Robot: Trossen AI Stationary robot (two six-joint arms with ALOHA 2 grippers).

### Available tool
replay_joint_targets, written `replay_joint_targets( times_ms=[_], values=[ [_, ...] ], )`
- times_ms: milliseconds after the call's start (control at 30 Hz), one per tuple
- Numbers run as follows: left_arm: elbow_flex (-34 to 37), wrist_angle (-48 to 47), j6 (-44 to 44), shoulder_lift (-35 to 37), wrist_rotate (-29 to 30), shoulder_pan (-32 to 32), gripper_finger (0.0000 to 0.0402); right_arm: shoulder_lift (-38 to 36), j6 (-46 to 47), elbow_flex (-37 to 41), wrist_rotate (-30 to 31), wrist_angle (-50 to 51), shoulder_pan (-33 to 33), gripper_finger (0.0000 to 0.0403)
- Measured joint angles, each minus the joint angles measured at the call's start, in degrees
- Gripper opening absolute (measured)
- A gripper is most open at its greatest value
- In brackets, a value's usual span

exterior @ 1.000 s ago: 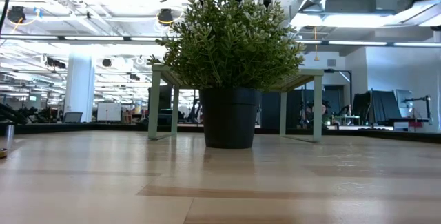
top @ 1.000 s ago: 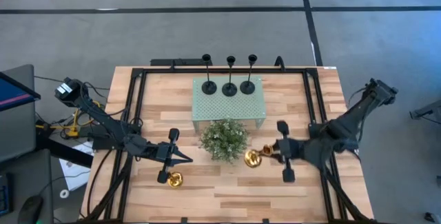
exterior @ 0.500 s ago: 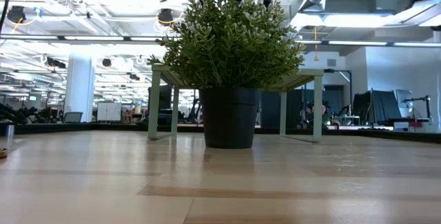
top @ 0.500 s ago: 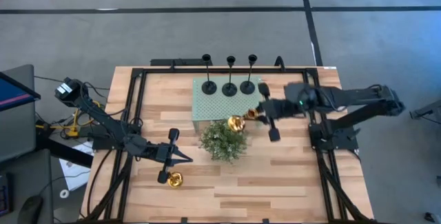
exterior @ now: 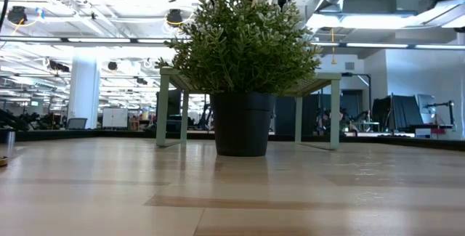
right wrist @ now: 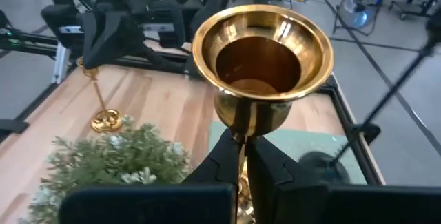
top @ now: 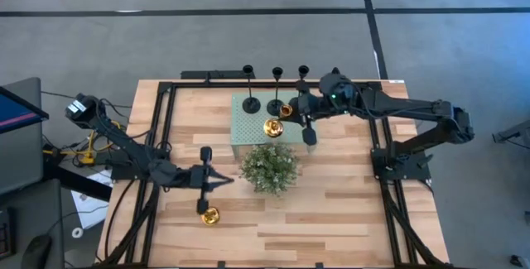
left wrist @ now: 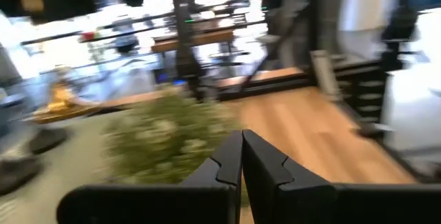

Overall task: Pick & Place candle stick holders
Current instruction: Put the right gold candle holder on the shelf

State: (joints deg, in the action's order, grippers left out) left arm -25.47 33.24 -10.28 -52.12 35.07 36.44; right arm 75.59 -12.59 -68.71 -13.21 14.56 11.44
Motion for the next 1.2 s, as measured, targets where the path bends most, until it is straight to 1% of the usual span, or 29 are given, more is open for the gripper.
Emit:
replay_joint_targets(
  times_ms=[67,200,367,533,667,767,1000,1067,1200],
  values=[
    [0.00,0.11,0.00,0.00,2.47,-1.18,0.0011,-0.15,0.02,0.00,0.00,0.22,1.41,0.0000],
    [0.00,0.15,-1.15,0.00,2.87,-3.70,0.0011,-1.13,1.84,-0.02,0.15,3.82,4.68,0.0000],
    [0.00,0.24,-1.92,0.00,2.88,-6.24,0.0011,-1.46,2.57,-0.02,0.22,10.04,6.91,0.0000],
    [0.00,0.26,-1.92,0.00,2.87,-8.34,0.0011,-1.18,4.03,-0.02,0.20,11.81,7.05,0.0000],
    [0.00,0.28,-1.92,0.00,2.89,-9.47,0.0011,-1.40,5.50,-0.02,0.21,11.80,5.47,0.0000],
    [0.00,0.30,-1.92,0.00,2.87,-9.90,0.0011,-1.40,7.52,-0.02,0.54,13.80,4.90,0.0000],
    [0.00,0.35,-1.92,0.00,2.87,-9.90,0.0011,-1.36,11.22,-0.02,13.00,15.06,3.33,0.0000],
    [0.00,0.35,-1.92,0.00,2.87,-9.90,0.0011,-1.36,12.90,-0.02,14.61,15.06,2.83,0.0000],
    [0.00,0.35,-1.92,0.00,2.87,-9.88,0.0011,-1.36,14.43,-0.01,15.56,15.06,1.57,0.0000]
  ],
)
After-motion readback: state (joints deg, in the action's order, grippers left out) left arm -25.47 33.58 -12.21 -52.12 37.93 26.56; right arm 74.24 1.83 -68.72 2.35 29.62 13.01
